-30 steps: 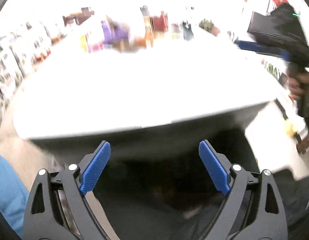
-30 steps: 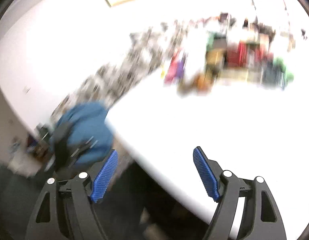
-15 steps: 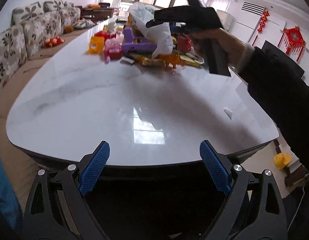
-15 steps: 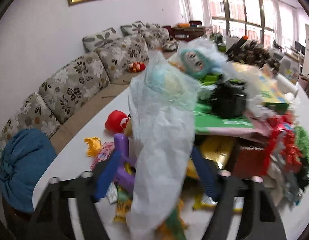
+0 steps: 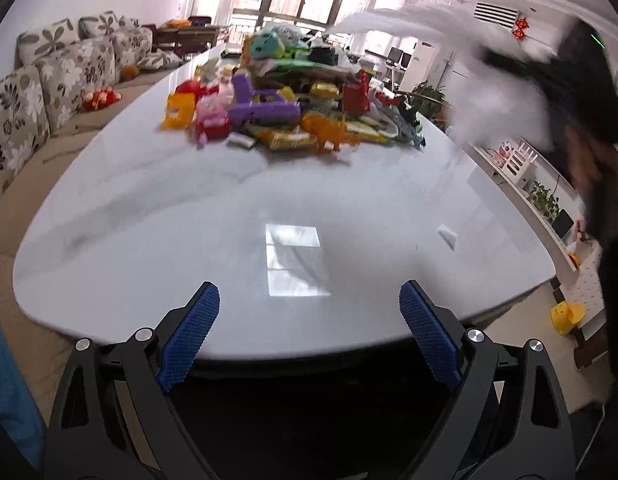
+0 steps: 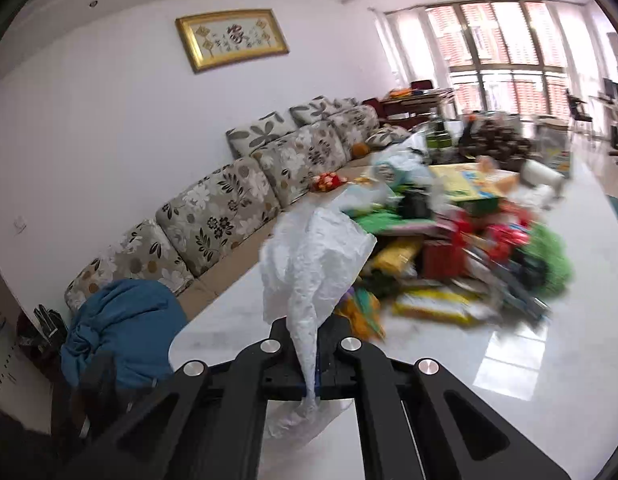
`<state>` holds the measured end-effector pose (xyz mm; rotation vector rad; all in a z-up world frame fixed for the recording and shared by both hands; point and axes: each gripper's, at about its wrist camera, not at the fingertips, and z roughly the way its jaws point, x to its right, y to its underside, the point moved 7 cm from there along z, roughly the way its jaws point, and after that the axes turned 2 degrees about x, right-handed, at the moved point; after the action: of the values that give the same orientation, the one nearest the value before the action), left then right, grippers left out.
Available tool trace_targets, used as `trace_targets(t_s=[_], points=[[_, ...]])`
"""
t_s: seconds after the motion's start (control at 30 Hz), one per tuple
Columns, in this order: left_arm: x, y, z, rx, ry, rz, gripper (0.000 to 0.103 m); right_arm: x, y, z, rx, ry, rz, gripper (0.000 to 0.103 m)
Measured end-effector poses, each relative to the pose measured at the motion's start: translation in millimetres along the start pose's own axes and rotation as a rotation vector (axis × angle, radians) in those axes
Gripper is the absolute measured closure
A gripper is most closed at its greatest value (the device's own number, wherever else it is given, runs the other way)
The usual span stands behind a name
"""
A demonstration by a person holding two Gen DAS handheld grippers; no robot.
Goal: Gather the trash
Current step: 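Pinch the white plastic bag with right tool while left tool grasps green dinosaur toy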
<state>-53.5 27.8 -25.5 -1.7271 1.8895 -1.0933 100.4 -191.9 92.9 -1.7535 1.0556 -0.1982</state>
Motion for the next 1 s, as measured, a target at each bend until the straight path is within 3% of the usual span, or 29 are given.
trace_targets(t_s=[0.13, 0.4, 0.5, 0.7, 0.73, 0.77, 0.8, 1.0], points=[[5.3, -27.8, 30.8, -0.036, -0.027, 0.013, 0.014, 26.7, 32.8, -51.1, 0.037, 0.098, 0.036, 0.101], [21.2, -106.0, 122.0, -0.067, -0.003, -0.161, 0.014, 75.3, 86.3, -83.6, 0.087, 0.148, 0.171, 0.101], [23.4, -130.1, 153.2, -0.062, -0.063, -0.205, 0.014, 90.0, 94.1, -90.1, 0.099, 0.134, 0.203, 0.098], [14.6, -151.7, 201.0, -0.073, -0.296, -0.201, 0.014, 112.9, 104.4, -93.2, 0.09, 0.107, 0.243, 0.098], [16.0, -153.4, 205.2, -0.075, -0.337, -0.178, 0.023, 115.6, 105.5, -92.4, 0.09, 0.105, 0.25, 0.098], [16.7, -152.8, 208.6, -0.085, -0.402, -0.151, 0.041, 116.5, 106.3, -92.1, 0.087, 0.101, 0.257, 0.098], [17.3, -151.3, 209.9, -0.09, -0.44, -0.132, 0.05, 117.9, 107.6, -92.0, 0.088, 0.096, 0.266, 0.098], [26.3, -135.2, 182.0, -0.052, -0.454, -0.07, 0.051, 111.6, 110.6, -93.4, 0.099, 0.069, 0.28, 0.098]])
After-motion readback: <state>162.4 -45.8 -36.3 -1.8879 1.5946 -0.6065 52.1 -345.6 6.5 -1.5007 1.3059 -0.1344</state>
